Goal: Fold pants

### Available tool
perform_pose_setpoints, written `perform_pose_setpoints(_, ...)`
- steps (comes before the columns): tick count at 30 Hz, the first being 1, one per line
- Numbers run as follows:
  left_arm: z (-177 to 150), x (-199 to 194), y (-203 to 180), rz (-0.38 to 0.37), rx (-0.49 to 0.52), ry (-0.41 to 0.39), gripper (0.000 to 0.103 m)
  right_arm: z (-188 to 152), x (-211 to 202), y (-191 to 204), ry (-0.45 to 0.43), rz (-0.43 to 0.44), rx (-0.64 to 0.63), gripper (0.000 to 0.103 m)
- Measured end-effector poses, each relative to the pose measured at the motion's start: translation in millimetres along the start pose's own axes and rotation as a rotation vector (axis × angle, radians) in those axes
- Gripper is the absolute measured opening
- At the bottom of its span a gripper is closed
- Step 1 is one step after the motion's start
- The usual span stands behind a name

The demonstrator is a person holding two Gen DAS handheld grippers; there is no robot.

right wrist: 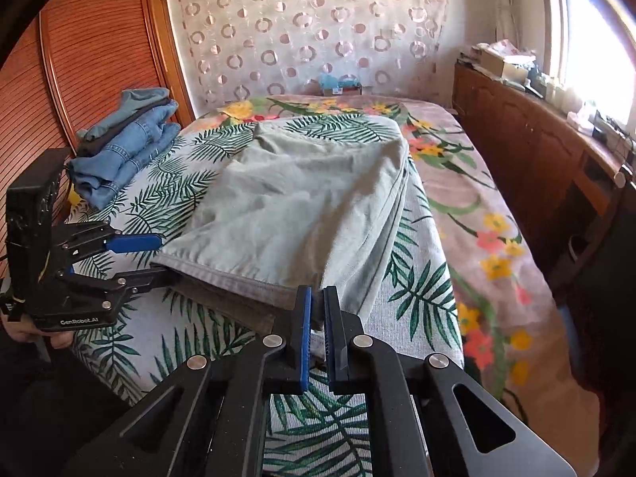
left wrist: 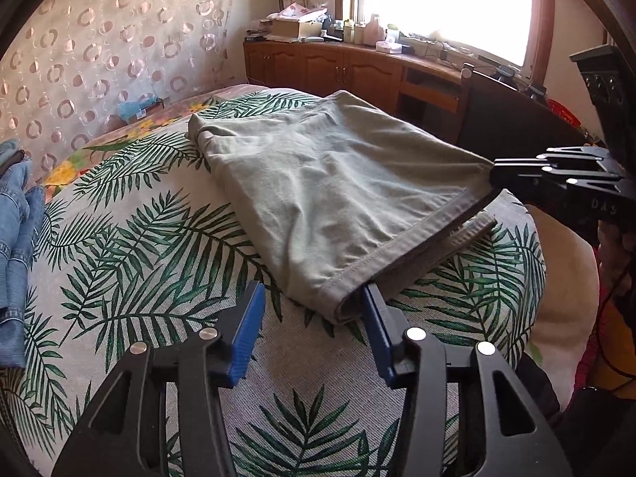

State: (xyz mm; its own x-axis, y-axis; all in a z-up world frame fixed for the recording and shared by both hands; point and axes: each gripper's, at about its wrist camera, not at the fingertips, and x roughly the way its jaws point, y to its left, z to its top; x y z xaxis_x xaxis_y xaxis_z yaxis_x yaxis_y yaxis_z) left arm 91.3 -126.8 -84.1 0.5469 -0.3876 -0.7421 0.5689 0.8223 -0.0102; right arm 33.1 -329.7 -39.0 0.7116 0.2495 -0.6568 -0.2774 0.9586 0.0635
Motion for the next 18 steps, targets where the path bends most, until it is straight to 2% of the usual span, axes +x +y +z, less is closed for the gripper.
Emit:
perform_pose_setpoints(6,-1.6,-5.2,3.3,0.006,-0.019,0.001,0.051,-11.5,12.9,-4.9,0.061,0.014,0.026,0.006)
perform_pose_setpoints(10,-0.9,-14.7,5.1,0.001,-0.032,-0.014,0.051,-9.6,11.6,-6.7,0.061,0.013,0.036,0.006)
perform_pose_setpoints(15,2.9,-27.1,6.6,-0.003,-0.048,-0.052,0.056,-7.2,3.7,-11.0,0.036,0.001,0.045,0.016)
perform_pose_setpoints(17,5.4,-27.6,7.3,0.000,-0.050,-0.060,0.057,-6.0,2.6,-12.6,0.030,-0.004,0.050,0.028)
perform_pose_setpoints(18,6.9,-26.0,8.2,0.005,-0.053,-0.059,0.057,-6.7,3.3,-10.9,0.027,-0.009,0.052,0.029)
